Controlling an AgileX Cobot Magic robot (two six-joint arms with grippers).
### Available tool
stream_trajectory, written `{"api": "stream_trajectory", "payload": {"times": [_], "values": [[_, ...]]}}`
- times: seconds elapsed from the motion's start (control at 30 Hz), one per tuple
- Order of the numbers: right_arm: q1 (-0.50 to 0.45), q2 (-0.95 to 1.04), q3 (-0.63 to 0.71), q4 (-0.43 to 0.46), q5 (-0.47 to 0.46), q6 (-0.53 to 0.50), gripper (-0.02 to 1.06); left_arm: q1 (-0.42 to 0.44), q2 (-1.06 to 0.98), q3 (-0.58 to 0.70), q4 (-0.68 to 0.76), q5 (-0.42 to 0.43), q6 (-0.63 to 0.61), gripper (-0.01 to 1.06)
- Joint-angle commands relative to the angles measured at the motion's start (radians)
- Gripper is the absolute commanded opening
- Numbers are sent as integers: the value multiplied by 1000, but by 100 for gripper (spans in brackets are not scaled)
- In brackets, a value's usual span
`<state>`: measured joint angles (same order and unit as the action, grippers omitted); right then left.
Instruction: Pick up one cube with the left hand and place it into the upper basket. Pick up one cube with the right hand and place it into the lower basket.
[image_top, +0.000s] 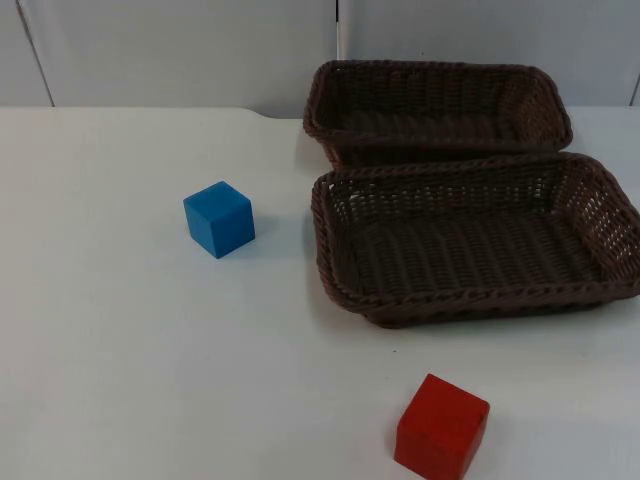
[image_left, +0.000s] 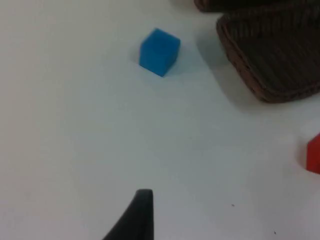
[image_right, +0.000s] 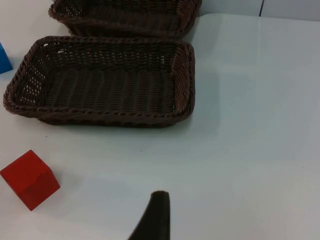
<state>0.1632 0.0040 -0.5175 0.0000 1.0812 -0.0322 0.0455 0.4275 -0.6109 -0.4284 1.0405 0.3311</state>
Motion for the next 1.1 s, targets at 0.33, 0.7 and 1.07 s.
{"api": "stream_trajectory", "payload": {"times": [0.33, 0.7, 1.07], "values": [[-9, -4, 1, 0, -2, -7, 81, 2, 229, -5, -129, -47, 139, 105], [-9, -4, 1, 0, -2, -7, 81, 2, 353, -5, -227, -112, 242, 105], [-9, -4, 1, 0, -2, -7, 81, -18, 452, -14, -240, -129, 288, 105]]}}
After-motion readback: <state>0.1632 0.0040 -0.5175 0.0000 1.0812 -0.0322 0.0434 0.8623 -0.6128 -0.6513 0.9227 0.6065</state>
